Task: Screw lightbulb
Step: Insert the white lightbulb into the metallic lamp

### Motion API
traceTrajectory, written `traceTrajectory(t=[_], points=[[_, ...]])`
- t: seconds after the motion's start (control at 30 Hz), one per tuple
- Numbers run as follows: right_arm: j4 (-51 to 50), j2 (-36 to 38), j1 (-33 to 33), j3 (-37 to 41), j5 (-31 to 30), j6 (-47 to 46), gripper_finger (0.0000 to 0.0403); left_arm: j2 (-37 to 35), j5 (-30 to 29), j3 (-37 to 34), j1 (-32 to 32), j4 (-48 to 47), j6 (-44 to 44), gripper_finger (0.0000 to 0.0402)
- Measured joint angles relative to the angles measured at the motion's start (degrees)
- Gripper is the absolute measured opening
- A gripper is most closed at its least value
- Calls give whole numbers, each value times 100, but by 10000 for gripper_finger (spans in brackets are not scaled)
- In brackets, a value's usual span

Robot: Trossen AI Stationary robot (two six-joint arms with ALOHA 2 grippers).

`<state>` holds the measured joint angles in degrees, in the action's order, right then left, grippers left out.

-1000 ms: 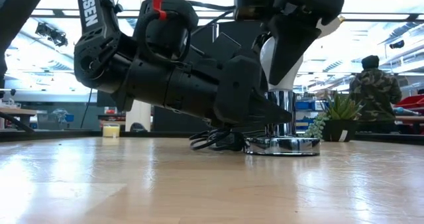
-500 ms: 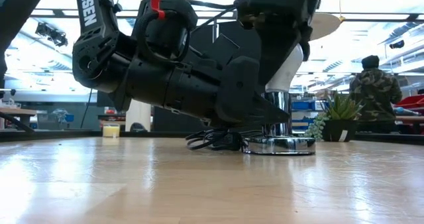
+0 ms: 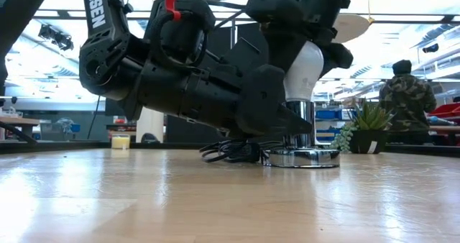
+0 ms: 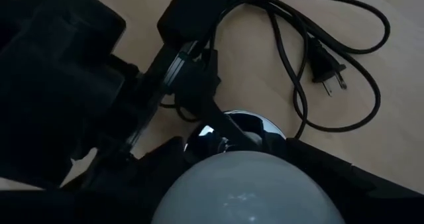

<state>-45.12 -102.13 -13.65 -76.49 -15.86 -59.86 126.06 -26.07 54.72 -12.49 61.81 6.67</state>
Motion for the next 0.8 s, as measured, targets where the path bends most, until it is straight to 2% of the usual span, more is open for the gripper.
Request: traceTrajectory(t=[0.23, 0.43, 0.6, 0.8], points=[[60, 0, -24, 0, 27, 308, 275, 0, -10, 10, 4, -25, -16, 183], [314, 2, -26, -7, 80, 877, 318, 0, -31, 17, 11, -34, -23, 183], [98, -9, -22, -145, 81, 1065, 352, 0, -36, 28, 14, -11, 4, 183], [-189, -20, -22, -403, -43, 1301, 355, -22, -56, 45, 26, 62, 40, 183]])
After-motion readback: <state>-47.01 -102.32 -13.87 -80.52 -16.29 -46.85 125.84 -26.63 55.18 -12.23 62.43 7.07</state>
